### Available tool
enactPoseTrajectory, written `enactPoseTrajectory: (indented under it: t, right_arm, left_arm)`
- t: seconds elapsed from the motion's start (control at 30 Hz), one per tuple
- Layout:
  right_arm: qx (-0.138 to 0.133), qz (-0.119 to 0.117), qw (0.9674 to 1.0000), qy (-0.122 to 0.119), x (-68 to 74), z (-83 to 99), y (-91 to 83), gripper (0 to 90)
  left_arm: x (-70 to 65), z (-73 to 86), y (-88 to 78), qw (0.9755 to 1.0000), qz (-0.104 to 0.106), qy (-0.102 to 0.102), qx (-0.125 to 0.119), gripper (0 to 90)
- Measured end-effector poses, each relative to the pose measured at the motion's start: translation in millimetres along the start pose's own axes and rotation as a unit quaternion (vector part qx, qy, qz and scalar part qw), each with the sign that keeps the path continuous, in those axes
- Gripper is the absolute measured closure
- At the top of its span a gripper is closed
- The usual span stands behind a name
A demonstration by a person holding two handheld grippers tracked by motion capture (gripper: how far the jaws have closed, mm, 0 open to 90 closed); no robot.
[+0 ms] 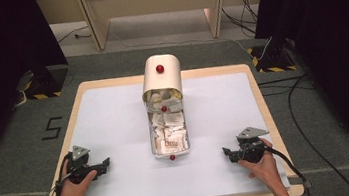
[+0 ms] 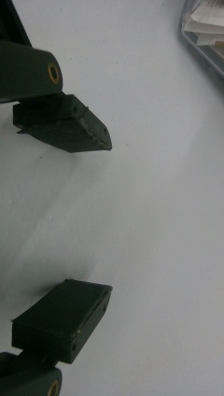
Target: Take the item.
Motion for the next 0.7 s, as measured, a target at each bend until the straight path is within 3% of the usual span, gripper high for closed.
enactPoseTrajectory:
  t: [0.7]
  right_arm:
    - [-0.001,-0.002,0.9999,0.010,1.3,-2.8,-1.7,24.2]
  left_arm:
    - [0.0,0.0,-0.1,1.0000,0.000,0.000,0.000,11.3]
Point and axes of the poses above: each handheld gripper's, and its own axes: y roughly forward along the jaws, z roughly out of its underside, x roughly to its left, the point moved 1 cm from there along y, roughly forward along the jaws, and after that the axes turned 8 degrees about y, right-handed, at the moved point
